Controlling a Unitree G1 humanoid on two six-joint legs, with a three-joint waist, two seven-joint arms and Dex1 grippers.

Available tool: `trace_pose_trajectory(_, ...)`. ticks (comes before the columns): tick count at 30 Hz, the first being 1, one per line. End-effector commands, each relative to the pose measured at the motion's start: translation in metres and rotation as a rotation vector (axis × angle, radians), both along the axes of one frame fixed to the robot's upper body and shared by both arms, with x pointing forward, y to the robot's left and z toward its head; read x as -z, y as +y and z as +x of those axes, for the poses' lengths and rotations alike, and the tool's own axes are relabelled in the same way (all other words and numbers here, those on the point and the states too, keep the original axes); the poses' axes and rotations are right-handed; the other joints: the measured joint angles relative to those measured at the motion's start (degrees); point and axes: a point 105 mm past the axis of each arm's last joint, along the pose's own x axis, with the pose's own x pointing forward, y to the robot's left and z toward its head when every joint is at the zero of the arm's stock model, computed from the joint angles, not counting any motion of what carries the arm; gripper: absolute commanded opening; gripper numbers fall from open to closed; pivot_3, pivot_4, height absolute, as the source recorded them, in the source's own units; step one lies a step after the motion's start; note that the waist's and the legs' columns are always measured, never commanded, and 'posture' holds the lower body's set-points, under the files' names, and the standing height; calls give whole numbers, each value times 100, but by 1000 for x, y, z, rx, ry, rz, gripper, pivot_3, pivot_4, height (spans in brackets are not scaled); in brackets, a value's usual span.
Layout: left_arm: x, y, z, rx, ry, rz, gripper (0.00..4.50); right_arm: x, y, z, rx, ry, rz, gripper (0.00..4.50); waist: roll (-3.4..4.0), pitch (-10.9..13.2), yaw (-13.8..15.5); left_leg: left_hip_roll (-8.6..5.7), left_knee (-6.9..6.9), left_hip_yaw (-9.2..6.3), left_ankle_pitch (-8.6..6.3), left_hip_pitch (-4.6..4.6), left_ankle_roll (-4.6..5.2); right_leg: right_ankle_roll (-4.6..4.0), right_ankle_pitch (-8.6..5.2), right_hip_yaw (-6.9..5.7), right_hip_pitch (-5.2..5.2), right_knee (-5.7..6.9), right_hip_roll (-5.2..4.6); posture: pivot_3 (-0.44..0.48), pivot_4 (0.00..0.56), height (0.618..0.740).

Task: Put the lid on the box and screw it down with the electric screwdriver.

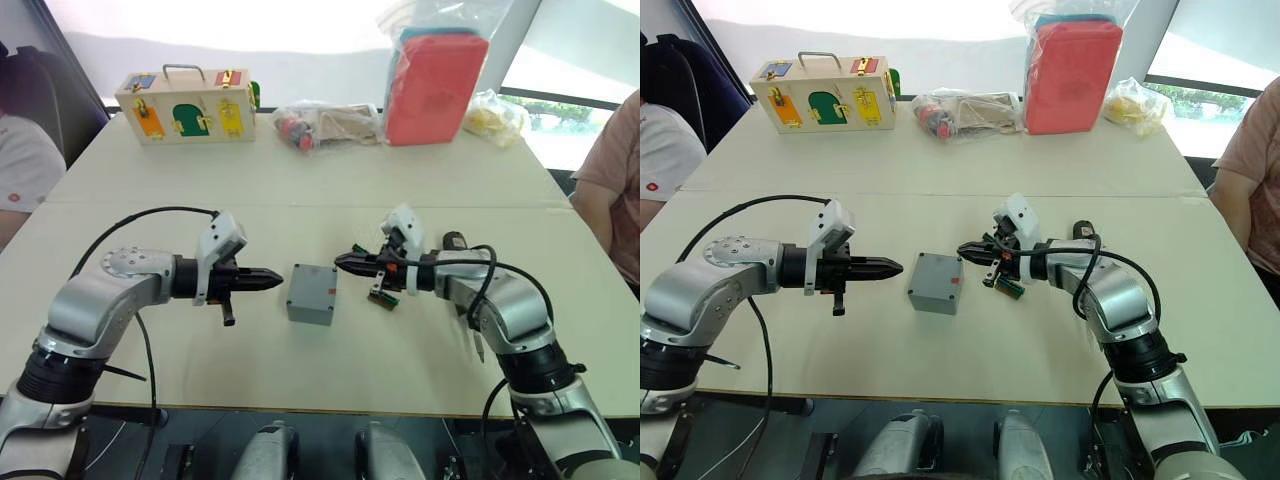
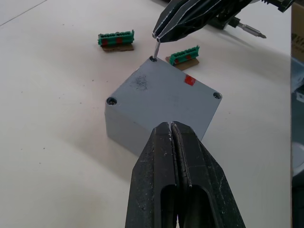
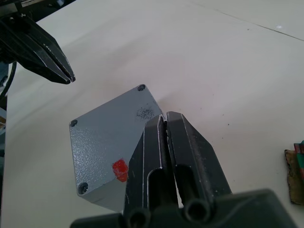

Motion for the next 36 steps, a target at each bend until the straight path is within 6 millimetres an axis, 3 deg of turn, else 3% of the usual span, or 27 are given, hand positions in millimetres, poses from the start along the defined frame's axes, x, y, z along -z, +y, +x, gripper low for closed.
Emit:
trace_pose_trajectory(1,-6,1,1,-2,-39,-8,0,-12,3,2,-11,-53,9,16,0,0,2,0,0,0,0,0,0,0,0,0,0,0,0,0,150,738)
trace_pose_trajectory(21,-6,-1,2,1,-40,-13,0,-2,4,1,-15,-27,-11,16,0,0,-1,0,0,0,0,0,0,0,0,0,0,0,0,0,150,738)
trace_pose_trajectory(24,-6,-1,2,1,-40,-14,0,-2,3,2,-11,-30,-13,718,0,0,-1,0,0,0,0,0,0,0,0,0,0,0,0,0,150,738)
trace_pose_trajectory(25,-6,-1,2,1,-41,-16,0,-4,1,3,-5,-32,-11,1129,0,0,-1,0,0,0,0,0,0,0,0,0,0,0,0,0,150,738)
trace_pose_trajectory(30,-9,-2,4,2,-46,-32,0,-13,-6,3,9,-30,7,1129,0,0,3,0,0,0,0,0,0,0,0,0,0,0,0,0,150,738)
trace_pose_trajectory(36,-21,-13,5,52,-80,-58,0,-41,-28,6,84,19,93,1129,0,0,7,0,1,0,0,0,0,0,0,0,1,0,0,0,150,738)
